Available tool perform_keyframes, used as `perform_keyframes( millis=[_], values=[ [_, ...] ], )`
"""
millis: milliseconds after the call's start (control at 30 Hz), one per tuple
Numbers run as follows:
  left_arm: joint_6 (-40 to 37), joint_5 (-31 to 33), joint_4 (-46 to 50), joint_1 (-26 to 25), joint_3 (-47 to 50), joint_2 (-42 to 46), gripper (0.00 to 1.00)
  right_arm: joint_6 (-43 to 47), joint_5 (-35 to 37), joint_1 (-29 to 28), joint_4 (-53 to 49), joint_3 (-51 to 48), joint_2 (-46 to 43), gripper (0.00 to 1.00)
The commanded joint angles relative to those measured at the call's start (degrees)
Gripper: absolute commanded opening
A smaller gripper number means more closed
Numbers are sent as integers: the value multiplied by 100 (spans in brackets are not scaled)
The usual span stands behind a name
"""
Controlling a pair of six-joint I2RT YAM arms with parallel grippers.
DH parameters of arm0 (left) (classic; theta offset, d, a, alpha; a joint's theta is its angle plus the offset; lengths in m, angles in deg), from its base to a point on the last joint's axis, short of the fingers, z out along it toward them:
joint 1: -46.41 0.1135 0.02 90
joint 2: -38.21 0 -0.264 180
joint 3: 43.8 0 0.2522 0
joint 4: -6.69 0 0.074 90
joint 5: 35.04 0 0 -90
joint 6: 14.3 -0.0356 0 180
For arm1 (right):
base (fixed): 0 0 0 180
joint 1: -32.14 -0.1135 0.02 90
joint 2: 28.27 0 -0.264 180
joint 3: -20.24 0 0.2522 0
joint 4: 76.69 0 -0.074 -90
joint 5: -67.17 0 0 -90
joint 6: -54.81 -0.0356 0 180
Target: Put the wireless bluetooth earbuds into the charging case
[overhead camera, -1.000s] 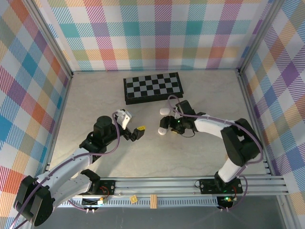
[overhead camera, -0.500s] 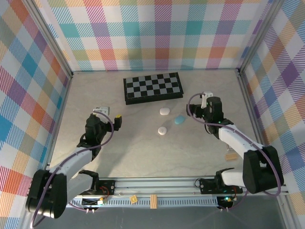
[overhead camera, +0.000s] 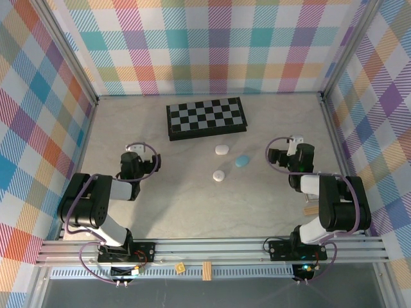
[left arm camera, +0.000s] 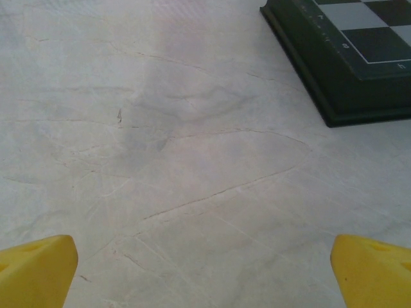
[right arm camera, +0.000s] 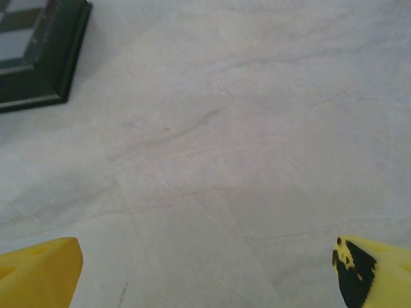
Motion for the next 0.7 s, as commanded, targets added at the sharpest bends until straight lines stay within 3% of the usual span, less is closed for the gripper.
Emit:
perform_keyframes(
  millis=[0, 667],
  values=[
    [159, 149, -158, 63, -203, -9, 100, -117, -250, -7, 564, -23, 45, 99],
    [131, 87, -161, 60, -200, -10, 100, -102, -239, -30, 578, -31, 30, 99]
  ],
)
